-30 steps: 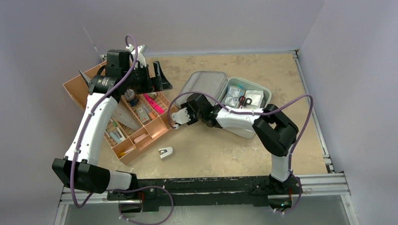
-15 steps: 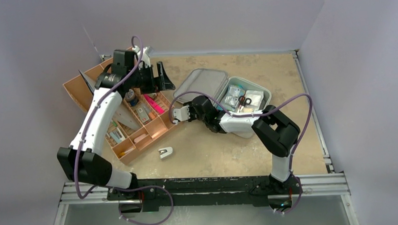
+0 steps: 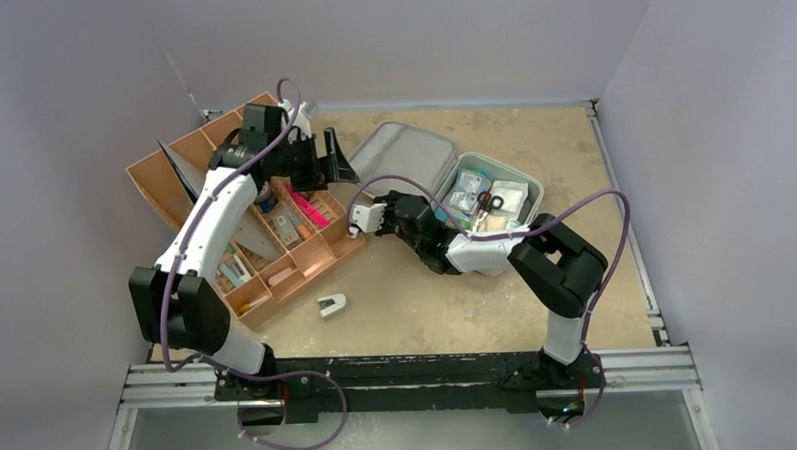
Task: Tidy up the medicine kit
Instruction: Close the medicine box at the center of the board.
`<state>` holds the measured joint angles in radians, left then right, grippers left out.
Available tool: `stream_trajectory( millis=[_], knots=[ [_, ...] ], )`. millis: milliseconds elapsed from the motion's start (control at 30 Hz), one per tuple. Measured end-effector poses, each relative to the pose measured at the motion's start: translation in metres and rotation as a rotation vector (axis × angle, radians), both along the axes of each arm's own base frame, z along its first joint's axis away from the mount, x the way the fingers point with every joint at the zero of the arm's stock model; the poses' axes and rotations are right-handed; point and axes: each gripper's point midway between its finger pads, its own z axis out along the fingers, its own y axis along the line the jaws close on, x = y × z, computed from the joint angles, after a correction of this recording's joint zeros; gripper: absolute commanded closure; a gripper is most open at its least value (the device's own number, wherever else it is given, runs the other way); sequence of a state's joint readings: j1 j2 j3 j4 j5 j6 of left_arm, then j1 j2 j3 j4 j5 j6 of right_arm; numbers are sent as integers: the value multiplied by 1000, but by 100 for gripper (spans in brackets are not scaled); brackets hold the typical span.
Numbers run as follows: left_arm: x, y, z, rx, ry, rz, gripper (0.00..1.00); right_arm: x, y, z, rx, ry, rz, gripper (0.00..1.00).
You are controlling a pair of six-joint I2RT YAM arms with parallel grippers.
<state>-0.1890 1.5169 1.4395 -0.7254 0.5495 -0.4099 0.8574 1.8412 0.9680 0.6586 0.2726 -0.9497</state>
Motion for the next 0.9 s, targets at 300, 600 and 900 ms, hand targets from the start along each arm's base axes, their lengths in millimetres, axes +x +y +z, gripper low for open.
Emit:
stream_trajectory(
  millis=[300, 600, 900],
  knots=[
    [15, -4, -25, 2, 50, 5, 8, -3, -5, 13, 107, -22, -32, 66],
    [38, -4, -33, 6, 10, 35, 9, -4, -6, 17, 162, -33, -47, 65],
    [78, -11, -50, -2, -7, 55, 13, -6, -8, 19, 192, -34, -51, 64]
  ],
)
